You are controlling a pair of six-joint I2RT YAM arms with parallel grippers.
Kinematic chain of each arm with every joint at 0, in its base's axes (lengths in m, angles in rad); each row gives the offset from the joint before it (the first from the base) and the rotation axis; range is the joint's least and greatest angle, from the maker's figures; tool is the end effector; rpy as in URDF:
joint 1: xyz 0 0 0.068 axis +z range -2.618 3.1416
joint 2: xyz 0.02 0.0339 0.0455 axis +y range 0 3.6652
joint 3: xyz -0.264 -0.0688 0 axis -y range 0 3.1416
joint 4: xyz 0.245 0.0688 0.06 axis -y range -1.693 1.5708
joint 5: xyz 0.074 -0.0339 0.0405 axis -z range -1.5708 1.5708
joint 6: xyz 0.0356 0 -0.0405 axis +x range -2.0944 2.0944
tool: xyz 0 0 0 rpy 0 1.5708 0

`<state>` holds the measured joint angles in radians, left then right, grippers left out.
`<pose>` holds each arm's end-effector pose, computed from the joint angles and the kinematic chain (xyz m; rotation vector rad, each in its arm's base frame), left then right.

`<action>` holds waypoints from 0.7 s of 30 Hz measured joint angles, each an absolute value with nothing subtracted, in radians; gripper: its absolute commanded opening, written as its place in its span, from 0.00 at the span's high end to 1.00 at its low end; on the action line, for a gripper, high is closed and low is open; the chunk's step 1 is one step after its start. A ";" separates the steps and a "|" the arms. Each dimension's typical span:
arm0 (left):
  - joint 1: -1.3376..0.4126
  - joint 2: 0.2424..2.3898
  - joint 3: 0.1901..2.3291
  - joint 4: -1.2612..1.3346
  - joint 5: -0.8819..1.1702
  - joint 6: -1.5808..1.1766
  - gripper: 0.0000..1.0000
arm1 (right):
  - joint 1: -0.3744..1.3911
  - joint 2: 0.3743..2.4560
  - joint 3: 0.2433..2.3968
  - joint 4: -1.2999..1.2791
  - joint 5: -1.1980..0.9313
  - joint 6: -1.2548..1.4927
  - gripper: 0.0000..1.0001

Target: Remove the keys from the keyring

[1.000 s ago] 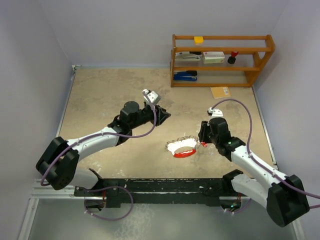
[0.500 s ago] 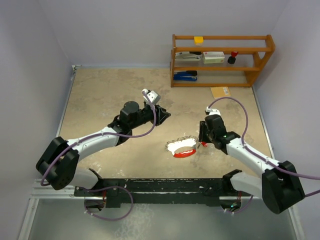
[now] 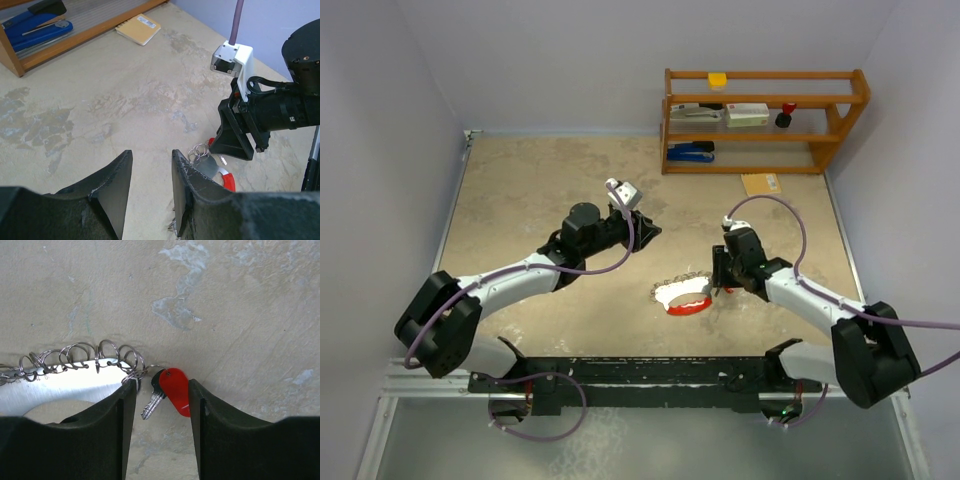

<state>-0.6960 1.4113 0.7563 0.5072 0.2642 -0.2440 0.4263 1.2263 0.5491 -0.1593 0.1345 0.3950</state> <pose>0.2366 -0.2098 0.2565 0.6012 1.6993 -0.9114 0.2138 0.0918 0.1741 0.0247 2.4089 0.2210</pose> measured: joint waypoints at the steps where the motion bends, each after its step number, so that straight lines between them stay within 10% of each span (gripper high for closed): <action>1: -0.696 1.412 0.756 0.508 0.264 -0.244 0.65 | 0.426 1.230 0.551 -0.158 0.127 0.391 0.50; 21: -0.696 1.427 0.756 0.507 0.264 -0.243 0.65 | 0.426 1.420 0.665 -0.131 0.115 0.368 0.53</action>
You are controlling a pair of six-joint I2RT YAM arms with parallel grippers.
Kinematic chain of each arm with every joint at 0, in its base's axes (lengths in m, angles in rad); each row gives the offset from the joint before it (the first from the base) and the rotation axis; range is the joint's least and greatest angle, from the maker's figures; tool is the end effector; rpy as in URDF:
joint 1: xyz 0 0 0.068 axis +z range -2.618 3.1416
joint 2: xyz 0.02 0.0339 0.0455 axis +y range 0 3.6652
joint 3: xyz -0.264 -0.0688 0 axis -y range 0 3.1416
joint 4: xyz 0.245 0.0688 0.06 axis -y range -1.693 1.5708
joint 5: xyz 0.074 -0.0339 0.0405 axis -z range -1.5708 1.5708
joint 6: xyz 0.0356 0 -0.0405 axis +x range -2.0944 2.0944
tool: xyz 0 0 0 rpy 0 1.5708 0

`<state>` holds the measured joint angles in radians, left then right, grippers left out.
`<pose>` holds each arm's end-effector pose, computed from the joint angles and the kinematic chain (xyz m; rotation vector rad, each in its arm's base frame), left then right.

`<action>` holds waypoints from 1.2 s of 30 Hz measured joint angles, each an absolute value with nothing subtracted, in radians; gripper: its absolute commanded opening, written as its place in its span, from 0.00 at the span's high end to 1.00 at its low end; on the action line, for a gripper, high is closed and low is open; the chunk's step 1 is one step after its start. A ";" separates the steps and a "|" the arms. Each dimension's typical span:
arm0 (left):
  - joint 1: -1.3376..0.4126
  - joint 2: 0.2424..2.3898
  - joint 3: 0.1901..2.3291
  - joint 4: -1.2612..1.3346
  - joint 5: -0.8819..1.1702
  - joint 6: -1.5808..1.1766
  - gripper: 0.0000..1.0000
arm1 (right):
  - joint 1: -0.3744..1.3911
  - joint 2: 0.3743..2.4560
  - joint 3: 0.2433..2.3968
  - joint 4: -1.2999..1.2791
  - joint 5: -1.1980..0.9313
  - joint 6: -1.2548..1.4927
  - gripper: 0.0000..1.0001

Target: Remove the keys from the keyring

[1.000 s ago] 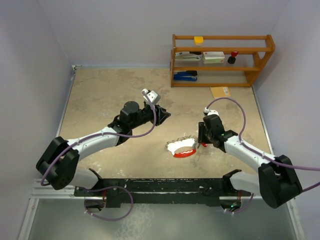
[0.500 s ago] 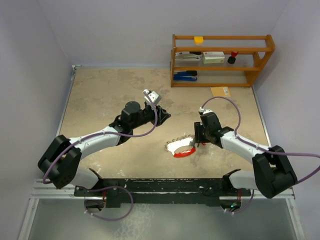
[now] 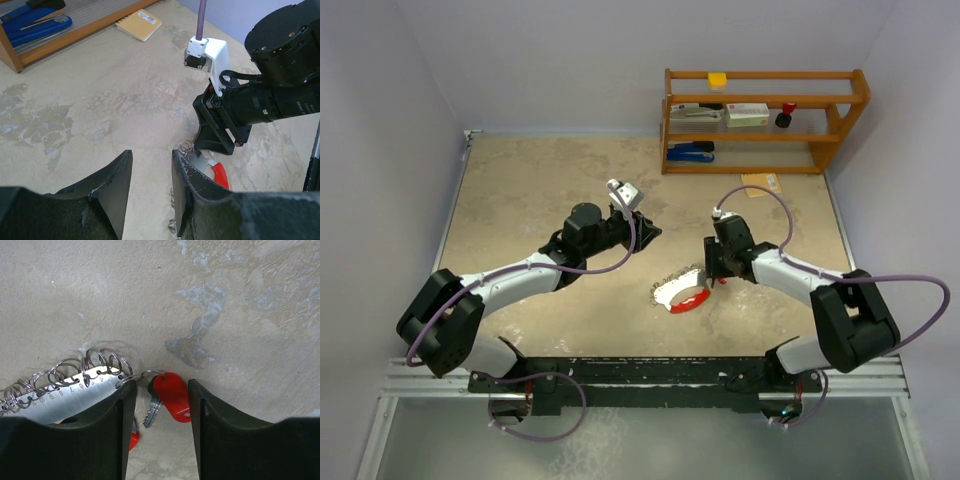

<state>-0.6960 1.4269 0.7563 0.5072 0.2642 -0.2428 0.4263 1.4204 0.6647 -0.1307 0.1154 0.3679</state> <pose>0.2383 -0.2112 0.2519 0.6045 1.7150 -0.9078 0.2467 0.1075 0.1654 -0.0212 2.4603 0.2078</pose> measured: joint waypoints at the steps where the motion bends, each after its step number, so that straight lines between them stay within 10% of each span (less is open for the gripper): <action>1: -0.696 1.427 0.756 0.508 0.265 -0.243 0.65 | 0.426 1.426 0.669 -0.130 0.116 0.369 0.56; 12: -0.696 1.427 0.756 0.507 0.264 -0.242 0.65 | 0.427 1.479 0.711 -0.125 0.116 0.395 1.00; 33: -0.696 1.417 0.756 0.476 0.240 -0.199 0.65 | 0.562 1.249 0.952 -0.276 0.205 0.274 1.00; 36: -0.696 1.406 0.757 0.468 0.239 -0.190 0.64 | 0.574 1.214 0.998 -0.285 0.231 0.252 0.75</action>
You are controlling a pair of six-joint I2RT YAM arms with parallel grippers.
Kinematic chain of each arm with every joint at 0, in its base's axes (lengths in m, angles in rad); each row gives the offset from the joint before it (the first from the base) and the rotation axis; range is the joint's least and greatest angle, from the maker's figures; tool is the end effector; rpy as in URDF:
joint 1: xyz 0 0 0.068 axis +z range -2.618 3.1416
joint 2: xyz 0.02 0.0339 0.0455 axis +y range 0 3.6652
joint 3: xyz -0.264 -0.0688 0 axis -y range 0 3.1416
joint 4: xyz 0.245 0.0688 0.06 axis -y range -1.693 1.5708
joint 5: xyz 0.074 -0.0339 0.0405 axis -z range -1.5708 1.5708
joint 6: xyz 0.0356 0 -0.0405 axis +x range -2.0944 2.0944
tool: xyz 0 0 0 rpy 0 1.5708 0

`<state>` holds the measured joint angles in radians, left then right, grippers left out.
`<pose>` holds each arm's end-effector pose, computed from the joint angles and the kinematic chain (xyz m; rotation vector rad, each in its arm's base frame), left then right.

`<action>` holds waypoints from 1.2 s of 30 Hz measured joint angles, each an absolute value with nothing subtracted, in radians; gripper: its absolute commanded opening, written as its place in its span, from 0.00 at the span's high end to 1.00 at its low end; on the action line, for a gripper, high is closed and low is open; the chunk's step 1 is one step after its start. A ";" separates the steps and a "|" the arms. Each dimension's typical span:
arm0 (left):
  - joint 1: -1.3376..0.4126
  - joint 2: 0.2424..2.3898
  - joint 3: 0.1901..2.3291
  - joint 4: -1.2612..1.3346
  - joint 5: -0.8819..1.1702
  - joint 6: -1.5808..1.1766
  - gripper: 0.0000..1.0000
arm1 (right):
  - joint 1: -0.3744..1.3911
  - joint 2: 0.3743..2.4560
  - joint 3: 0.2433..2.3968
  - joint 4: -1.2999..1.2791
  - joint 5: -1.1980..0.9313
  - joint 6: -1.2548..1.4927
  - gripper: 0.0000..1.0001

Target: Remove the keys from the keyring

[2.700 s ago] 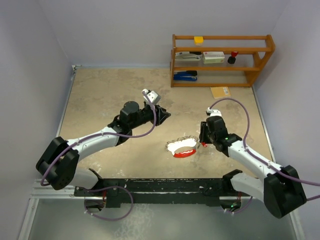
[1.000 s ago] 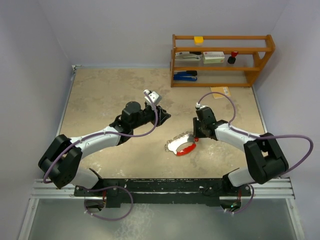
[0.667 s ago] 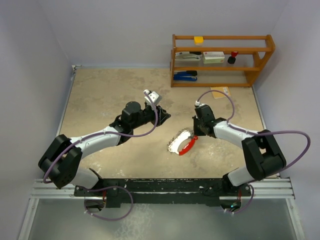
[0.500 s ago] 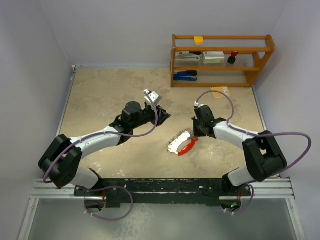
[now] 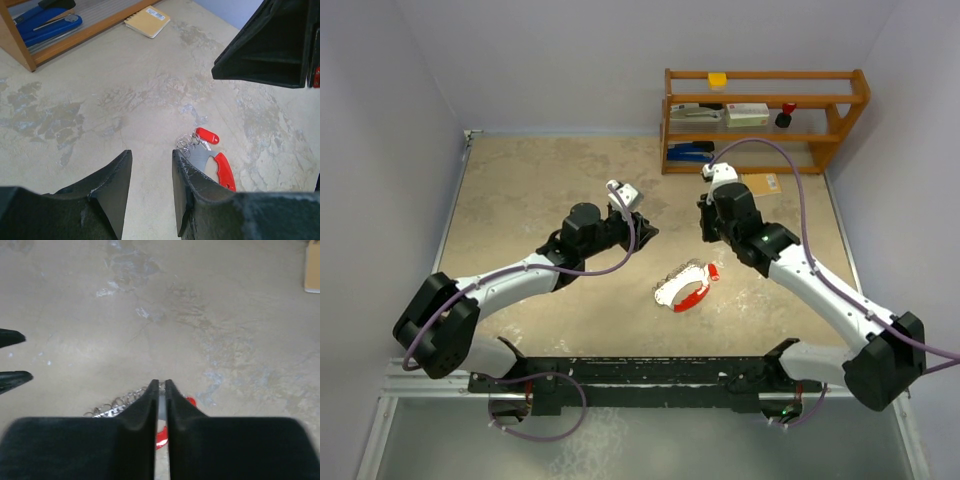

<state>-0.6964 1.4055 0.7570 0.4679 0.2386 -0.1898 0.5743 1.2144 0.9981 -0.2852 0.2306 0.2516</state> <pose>0.2362 -0.2084 0.2542 0.6309 1.7128 -0.8461 0.2356 0.1427 0.3147 -0.1919 2.0600 0.2716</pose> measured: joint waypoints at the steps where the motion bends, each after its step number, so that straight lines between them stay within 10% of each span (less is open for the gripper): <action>1: -0.696 1.402 0.757 0.463 0.238 -0.188 0.64 | 0.574 1.210 0.999 -0.287 0.239 0.254 0.71; 36: -0.696 1.396 0.757 0.429 0.232 -0.173 0.64 | 0.570 1.573 0.874 -0.350 0.351 0.328 0.63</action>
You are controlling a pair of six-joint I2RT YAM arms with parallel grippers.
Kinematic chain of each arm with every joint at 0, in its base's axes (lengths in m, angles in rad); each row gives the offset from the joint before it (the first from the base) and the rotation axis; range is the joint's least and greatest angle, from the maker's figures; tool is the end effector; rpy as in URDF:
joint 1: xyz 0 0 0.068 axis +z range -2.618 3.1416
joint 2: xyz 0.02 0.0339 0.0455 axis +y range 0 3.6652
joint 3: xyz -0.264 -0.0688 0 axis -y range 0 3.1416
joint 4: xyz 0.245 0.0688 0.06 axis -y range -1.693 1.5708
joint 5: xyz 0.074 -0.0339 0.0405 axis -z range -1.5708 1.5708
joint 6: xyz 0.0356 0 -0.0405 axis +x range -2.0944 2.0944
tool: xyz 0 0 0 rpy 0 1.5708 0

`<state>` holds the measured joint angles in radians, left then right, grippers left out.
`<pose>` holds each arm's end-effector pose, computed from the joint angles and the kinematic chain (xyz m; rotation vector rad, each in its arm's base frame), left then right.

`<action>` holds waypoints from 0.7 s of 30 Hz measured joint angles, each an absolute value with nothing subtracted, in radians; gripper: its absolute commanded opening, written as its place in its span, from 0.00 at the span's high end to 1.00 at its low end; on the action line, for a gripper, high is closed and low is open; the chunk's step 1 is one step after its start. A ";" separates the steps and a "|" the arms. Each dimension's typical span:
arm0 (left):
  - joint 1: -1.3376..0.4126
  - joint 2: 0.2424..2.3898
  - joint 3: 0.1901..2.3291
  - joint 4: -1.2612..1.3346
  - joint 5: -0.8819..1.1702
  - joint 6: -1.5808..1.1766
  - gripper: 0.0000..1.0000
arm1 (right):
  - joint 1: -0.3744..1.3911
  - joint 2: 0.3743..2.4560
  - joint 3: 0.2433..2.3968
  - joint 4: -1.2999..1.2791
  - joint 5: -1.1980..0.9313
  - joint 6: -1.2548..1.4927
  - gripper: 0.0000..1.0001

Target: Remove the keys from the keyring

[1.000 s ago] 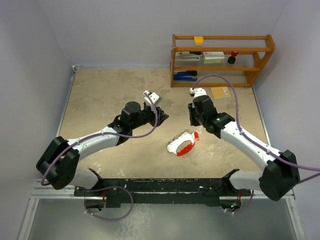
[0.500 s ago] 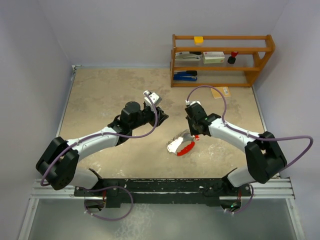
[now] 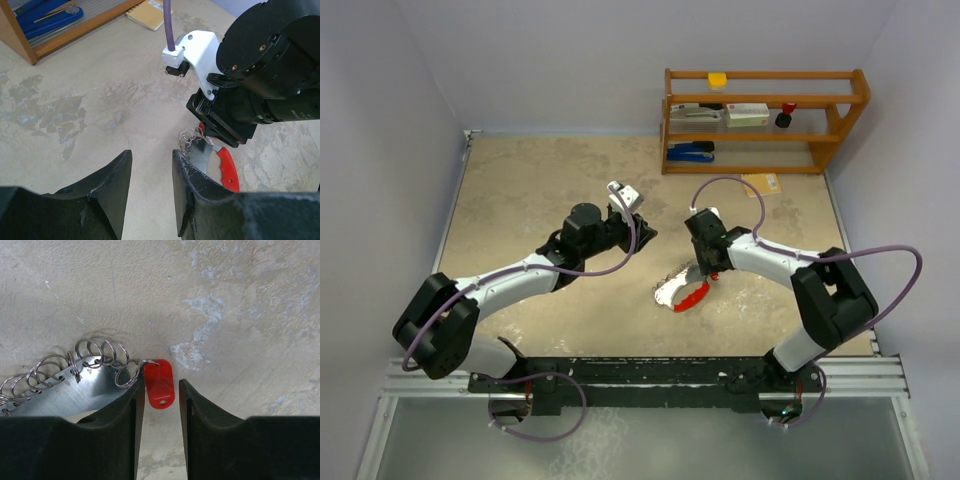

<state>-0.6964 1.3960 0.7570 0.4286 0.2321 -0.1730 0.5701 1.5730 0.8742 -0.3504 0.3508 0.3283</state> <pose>0.2347 -0.2069 0.2528 0.6452 1.7367 -0.8234 0.2594 0.1518 0.1727 -0.1858 2.5189 -0.1104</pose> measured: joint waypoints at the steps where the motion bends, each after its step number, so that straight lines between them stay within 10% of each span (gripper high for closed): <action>1: -0.696 1.398 0.757 0.430 0.233 -0.173 0.64 | 0.570 1.578 0.874 -0.347 0.351 0.328 0.63; 21: -0.696 1.412 0.757 0.430 0.234 -0.172 0.64 | 0.564 1.667 0.941 -0.279 0.345 0.302 0.59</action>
<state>-0.6964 1.4120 0.7574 0.4297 0.2344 -0.1722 0.5636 1.6672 0.9405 -0.2794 0.3447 0.3023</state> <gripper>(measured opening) 0.356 0.386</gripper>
